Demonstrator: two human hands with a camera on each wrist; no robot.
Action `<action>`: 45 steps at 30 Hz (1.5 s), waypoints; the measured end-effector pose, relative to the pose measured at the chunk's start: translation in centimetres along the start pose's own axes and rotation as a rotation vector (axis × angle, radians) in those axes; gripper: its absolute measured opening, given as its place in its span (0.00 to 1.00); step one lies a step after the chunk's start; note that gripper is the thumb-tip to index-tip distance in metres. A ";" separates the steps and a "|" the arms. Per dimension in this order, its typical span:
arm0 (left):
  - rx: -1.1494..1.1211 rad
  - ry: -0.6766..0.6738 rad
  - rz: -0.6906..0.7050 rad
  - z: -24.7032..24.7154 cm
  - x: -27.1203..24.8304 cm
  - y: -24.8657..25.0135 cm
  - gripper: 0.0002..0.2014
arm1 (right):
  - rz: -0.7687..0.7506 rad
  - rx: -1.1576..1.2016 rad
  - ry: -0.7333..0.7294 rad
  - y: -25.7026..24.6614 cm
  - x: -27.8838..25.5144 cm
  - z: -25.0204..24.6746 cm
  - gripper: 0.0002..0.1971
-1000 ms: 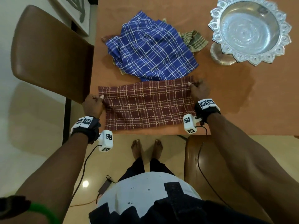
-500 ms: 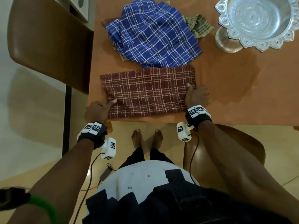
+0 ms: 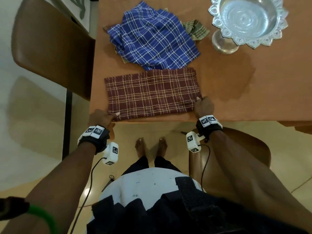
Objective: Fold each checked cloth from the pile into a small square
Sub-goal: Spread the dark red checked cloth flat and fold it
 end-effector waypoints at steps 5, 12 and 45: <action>0.202 -0.142 0.069 -0.1 1.8 0.8 0.23 | 0.099 0.185 0.114 -1.5 0.8 -0.8 0.17; -0.774 -0.244 -0.185 -6.1 7.2 11.0 0.12 | -0.007 0.645 0.005 -12.5 7.1 -5.2 0.13; -0.034 0.000 0.302 -0.2 11.3 18.6 0.29 | -0.473 -0.045 0.014 -20.8 7.3 1.3 0.40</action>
Point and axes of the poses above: each hand's wrist, its own x-axis towards the middle knuckle, its own z-axis out of the palm, y = z × x, the point moved 2 cm from there along x, towards the middle knuckle, and after that the axes turned 15 degrees about y, right-handed, at the moved point
